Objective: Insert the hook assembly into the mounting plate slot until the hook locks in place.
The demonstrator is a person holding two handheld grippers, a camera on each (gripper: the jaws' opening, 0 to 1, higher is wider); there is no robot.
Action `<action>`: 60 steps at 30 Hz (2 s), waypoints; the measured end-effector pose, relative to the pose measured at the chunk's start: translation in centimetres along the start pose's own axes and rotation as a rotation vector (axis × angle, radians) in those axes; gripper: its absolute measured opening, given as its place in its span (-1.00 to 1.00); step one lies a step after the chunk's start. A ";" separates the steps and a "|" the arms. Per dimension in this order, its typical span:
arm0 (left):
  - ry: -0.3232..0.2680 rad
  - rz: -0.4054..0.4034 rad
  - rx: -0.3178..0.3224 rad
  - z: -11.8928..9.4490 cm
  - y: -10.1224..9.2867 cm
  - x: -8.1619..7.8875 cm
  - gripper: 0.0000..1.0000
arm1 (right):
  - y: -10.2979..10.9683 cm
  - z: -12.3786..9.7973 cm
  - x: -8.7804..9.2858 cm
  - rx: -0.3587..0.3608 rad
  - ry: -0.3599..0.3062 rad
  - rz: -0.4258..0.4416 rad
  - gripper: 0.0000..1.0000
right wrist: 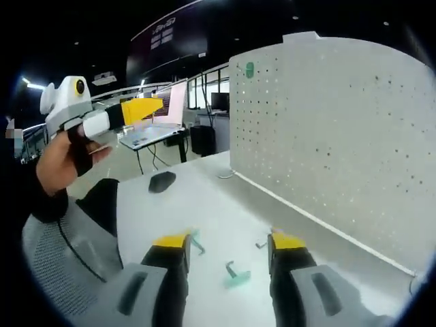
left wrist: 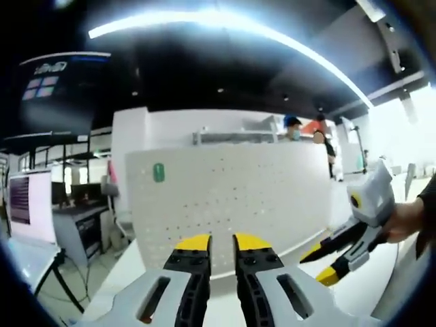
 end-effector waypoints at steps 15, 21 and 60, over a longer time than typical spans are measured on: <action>-0.004 -0.011 0.020 0.0 -0.2 -0.1 -0.76 | 0.2 1.6 2.8 -0.021 0.133 0.035 -0.23; -0.006 -0.008 0.017 -0.1 -0.2 -0.1 -0.77 | 0.1 2.3 4.1 -0.033 0.189 0.065 -0.27; 0.048 0.011 0.034 0.3 -0.4 0.7 -0.85 | -1.4 6.1 5.5 -0.027 0.255 0.020 -0.60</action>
Point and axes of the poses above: the point that each gripper's makers call its tool centre point, and the gripper's own axes: z roughly forward along the fingers, y roughly to its left, x roughly out of its underside, the point moved 8 cm from there along -z, roughly backward along the fingers, and after that the axes turned 3 degrees about x, right-handed, at the moved point
